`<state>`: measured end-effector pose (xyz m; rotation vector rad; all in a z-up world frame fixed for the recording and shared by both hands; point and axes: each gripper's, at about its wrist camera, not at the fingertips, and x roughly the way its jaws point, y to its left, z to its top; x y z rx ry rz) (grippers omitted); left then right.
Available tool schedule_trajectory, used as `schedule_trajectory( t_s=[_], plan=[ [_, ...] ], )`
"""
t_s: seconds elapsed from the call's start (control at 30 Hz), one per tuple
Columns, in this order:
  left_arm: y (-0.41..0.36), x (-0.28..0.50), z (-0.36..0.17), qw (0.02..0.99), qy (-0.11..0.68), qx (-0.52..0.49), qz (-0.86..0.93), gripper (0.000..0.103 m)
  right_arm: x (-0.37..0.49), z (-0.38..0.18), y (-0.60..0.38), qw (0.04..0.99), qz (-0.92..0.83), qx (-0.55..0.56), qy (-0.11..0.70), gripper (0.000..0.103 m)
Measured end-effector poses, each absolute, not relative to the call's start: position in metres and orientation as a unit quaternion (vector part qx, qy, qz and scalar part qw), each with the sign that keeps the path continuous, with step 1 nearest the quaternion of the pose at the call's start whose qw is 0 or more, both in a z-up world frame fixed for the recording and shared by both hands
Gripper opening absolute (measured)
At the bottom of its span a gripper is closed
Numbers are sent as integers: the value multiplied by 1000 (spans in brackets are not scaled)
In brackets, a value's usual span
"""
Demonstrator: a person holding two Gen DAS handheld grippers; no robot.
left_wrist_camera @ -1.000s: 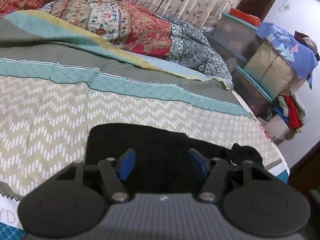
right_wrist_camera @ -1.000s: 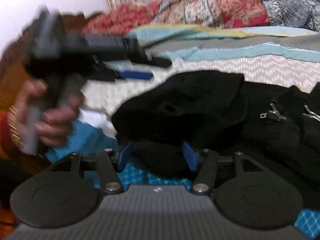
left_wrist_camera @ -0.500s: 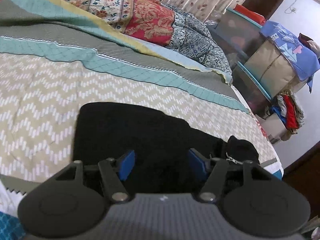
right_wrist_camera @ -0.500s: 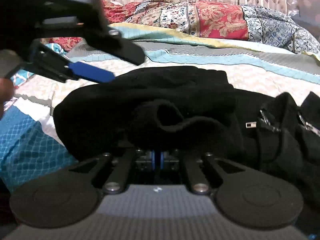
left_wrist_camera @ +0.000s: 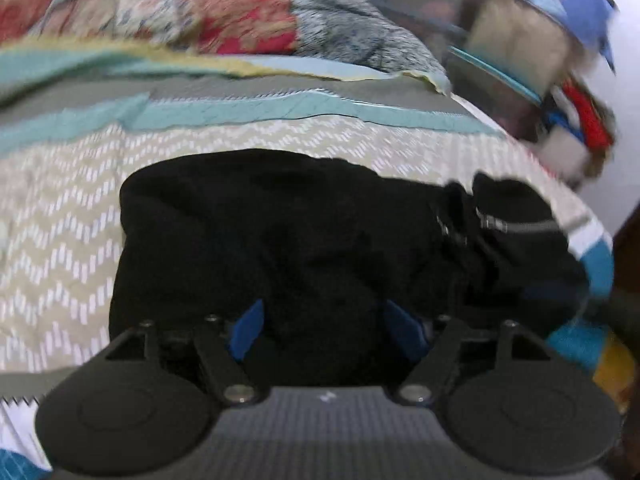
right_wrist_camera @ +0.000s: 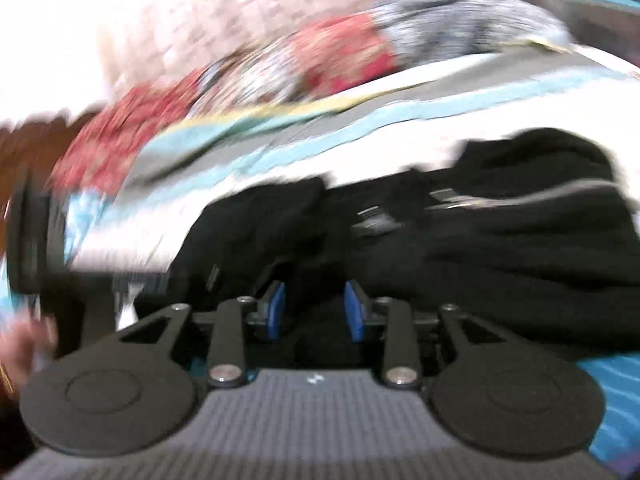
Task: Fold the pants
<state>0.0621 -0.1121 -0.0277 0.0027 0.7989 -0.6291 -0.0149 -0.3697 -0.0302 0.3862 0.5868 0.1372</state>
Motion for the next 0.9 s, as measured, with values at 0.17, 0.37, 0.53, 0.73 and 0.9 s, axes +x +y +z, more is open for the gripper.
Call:
schedule_trajectory(
  t_s=[0.17,0.37,0.53,0.73,0.9],
  plan=[
    [-111,61,-25,871,385,9,-305,70,-49,-16,-450,937,-115,273,184,64],
    [-116,56,-29,873,383,31,-300,71,-55,-50,-502,886,-192,376,191,74],
    [-112,62,-20,867,400,16,-298,71,-52,-71,-493,865,-157,424,217,74],
    [-76,67,31,878,372,-47,-297,74,-48,-50,-485,871,-143,403,242,18],
    [-64,80,85,879,335,-127,-316,83,-38,1,-431,921,-79,314,214,17]
  ],
)
